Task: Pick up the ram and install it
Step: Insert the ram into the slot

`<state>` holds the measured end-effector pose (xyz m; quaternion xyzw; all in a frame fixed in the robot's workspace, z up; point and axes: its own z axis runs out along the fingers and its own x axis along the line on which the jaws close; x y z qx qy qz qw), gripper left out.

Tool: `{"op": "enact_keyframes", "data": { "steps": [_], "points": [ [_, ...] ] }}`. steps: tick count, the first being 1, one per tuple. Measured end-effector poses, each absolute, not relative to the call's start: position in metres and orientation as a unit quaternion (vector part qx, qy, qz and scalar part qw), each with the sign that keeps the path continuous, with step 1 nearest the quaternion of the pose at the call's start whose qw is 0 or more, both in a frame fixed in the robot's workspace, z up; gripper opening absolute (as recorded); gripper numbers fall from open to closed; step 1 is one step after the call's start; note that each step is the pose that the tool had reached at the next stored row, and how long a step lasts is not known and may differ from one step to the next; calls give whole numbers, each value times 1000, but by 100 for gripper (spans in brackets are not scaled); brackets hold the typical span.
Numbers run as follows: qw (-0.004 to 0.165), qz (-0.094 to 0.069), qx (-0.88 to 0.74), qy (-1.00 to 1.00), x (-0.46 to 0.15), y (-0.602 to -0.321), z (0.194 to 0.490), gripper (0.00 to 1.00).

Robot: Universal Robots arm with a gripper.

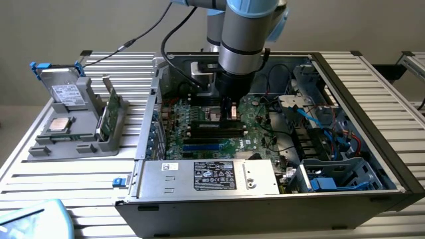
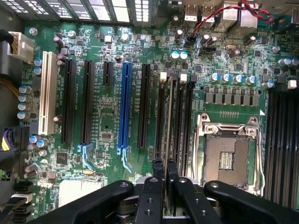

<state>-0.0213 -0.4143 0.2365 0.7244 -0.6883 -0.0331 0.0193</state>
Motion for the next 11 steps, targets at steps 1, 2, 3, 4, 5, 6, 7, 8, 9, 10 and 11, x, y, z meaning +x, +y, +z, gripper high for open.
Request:
{"op": "enact_keyframes", "data": {
  "steps": [1, 2, 3, 4, 5, 6, 7, 8, 9, 10, 11],
  "points": [
    [20, -30, 724, -688, -22, -414, 236, 14],
    [21, -27, 725, -688, -22, -413, 236, 14],
    [22, -24, 725, -688, -22, -413, 236, 14],
    [22, -21, 725, -688, -22, -413, 236, 14],
    [22, -18, 726, -687, -22, -412, 236, 14],
    [22, -14, 726, -687, -22, -412, 236, 14],
    [23, -12, 726, -687, -23, -412, 236, 14],
    [23, -12, 726, -687, -23, -412, 236, 14],
    [23, -11, 726, -687, -23, -412, 236, 14],
    [23, -11, 726, -687, -23, -411, 236, 14],
    [24, -11, 726, -687, -23, -411, 236, 14]
  ]
}}
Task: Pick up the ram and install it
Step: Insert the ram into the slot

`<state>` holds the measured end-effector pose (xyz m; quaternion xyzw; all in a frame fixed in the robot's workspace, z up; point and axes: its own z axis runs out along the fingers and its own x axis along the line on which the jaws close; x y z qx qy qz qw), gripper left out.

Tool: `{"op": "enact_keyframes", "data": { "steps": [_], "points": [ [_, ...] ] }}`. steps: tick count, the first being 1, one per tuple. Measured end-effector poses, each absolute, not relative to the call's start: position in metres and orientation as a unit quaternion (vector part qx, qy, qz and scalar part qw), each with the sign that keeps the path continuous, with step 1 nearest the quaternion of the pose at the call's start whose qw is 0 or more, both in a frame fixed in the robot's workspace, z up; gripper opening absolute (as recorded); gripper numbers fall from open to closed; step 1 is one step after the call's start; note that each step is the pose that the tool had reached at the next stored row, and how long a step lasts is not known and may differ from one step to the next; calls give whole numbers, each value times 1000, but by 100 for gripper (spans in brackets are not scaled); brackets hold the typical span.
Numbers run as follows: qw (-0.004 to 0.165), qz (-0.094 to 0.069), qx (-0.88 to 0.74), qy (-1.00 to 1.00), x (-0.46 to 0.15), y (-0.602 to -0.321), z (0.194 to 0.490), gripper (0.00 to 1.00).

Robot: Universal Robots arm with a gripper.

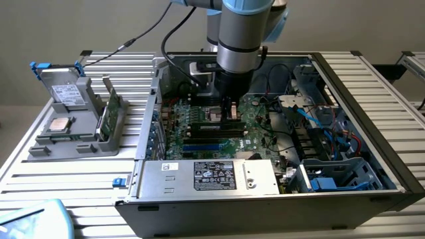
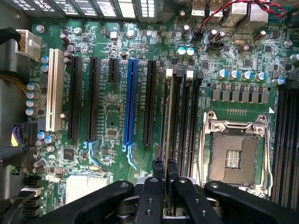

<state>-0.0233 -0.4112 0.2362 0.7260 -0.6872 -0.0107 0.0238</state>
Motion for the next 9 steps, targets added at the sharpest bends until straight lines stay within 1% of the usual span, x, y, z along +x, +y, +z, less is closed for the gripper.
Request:
{"op": "enact_keyframes", "data": {
  "steps": [9],
  "points": [
    [28, -7, 726, -687, -24, -410, 230, 14]
  ]
}}
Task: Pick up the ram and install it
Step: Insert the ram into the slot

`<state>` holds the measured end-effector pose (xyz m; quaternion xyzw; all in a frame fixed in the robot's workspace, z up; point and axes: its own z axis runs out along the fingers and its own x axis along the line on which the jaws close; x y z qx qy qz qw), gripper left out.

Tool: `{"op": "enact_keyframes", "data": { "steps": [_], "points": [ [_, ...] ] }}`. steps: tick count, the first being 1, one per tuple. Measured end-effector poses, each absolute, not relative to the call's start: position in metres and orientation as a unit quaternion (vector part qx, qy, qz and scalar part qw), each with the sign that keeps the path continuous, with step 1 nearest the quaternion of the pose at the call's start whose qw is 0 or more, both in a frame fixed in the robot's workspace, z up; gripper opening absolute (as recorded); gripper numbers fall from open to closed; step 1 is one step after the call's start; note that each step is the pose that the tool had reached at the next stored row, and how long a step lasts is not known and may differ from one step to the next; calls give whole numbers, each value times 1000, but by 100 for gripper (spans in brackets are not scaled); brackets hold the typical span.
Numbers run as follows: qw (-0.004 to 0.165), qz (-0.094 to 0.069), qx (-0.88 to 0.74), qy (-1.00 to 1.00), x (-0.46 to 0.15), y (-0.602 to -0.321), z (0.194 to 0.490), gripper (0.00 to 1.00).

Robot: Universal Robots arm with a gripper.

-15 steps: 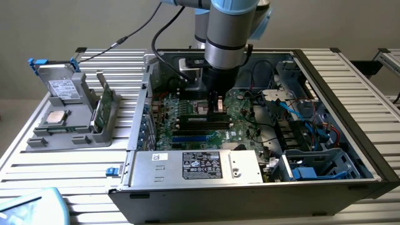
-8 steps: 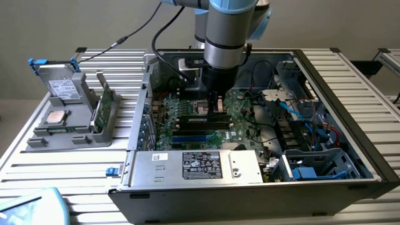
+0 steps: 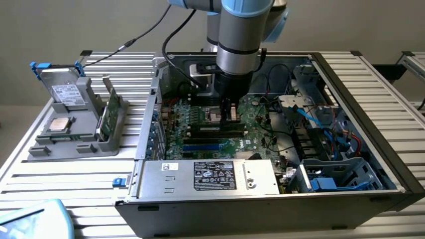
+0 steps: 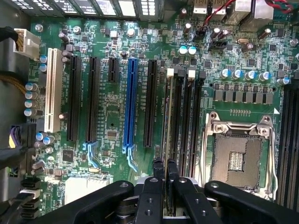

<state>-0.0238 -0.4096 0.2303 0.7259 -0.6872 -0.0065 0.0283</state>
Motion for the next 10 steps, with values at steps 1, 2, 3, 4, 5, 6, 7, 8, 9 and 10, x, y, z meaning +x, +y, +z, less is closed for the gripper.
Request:
{"op": "enact_keyframes", "data": {
  "steps": [1, 2, 3, 4, 5, 6, 7, 8, 9, 10],
  "points": [
    [28, -6, 726, -687, -24, -410, 230, 14],
    [29, -6, 726, -687, -24, -410, 229, 14],
    [29, -6, 726, -687, -24, -410, 228, 14],
    [29, -6, 726, -687, -24, -410, 228, 14],
    [29, -6, 726, -687, -24, -410, 228, 14],
    [29, -6, 726, -687, -24, -410, 228, 14],
    [30, -6, 726, -687, -24, -410, 228, 14],
    [29, -6, 726, -687, -24, -410, 228, 14],
    [29, -6, 726, -687, -24, -409, 227, 14],
    [29, -6, 726, -687, -24, -409, 227, 14]
  ]
}}
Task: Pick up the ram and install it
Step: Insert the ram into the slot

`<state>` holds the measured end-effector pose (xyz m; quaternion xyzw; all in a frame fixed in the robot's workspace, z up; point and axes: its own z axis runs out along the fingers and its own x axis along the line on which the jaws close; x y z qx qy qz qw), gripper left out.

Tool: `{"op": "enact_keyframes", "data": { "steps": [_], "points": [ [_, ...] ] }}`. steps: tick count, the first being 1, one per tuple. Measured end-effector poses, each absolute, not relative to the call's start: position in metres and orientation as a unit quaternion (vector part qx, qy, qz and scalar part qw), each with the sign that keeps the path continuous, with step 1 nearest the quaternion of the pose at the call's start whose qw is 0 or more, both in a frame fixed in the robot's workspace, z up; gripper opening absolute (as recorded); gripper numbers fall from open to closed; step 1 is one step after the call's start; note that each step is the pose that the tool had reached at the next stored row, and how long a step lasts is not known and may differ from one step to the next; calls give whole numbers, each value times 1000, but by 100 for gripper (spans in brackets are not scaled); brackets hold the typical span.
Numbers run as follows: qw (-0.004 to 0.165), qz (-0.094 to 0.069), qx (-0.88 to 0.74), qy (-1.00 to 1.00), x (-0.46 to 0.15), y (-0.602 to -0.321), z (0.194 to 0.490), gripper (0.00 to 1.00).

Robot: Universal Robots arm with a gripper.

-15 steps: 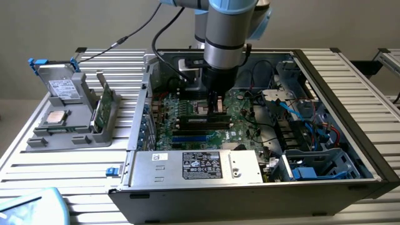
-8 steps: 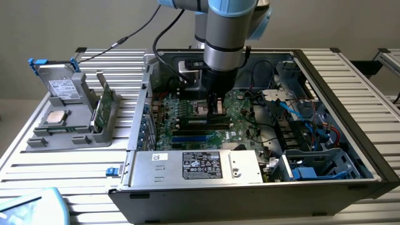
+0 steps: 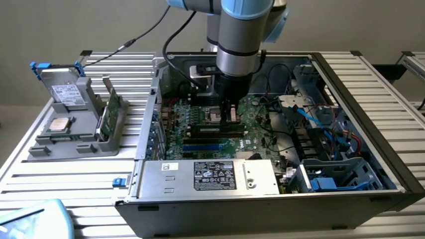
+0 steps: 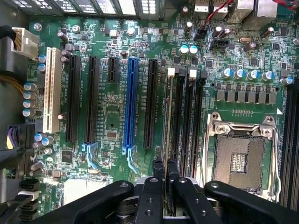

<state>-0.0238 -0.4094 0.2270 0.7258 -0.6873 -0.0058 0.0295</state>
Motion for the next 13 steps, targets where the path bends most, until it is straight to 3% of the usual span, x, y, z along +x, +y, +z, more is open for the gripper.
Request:
{"op": "enact_keyframes", "data": {
  "steps": [13],
  "points": [
    [30, -6, 726, -687, -24, -408, 225, 14]
  ]
}}
